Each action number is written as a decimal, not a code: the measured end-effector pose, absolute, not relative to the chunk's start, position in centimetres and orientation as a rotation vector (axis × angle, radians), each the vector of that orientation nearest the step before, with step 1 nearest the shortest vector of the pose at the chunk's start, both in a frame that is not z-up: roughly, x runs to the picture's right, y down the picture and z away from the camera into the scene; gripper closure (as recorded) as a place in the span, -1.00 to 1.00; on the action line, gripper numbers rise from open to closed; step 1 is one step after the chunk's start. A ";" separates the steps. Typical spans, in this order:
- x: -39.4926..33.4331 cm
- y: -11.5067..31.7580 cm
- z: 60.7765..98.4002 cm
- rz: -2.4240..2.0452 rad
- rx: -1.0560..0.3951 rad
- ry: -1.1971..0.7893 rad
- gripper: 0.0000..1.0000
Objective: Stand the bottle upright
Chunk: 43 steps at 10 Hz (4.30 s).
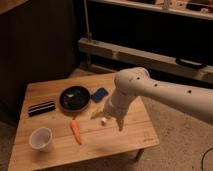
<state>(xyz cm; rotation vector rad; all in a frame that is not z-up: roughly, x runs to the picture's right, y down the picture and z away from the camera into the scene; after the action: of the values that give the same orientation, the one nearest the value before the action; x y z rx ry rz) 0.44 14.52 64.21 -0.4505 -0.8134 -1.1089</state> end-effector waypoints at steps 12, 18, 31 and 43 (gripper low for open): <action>0.4 14.5 64.2 -1.109 -0.451 -0.814 -0.60; 0.4 14.6 64.2 -1.109 -0.451 -0.814 -0.60; -1.0 11.6 67.5 -1.146 -0.210 -0.591 -0.60; -3.6 15.3 77.7 -1.298 -0.503 -0.606 -0.60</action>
<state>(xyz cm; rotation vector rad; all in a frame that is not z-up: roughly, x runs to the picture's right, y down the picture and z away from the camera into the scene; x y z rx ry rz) -3.60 15.28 77.69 -0.5026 -0.6058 -1.2983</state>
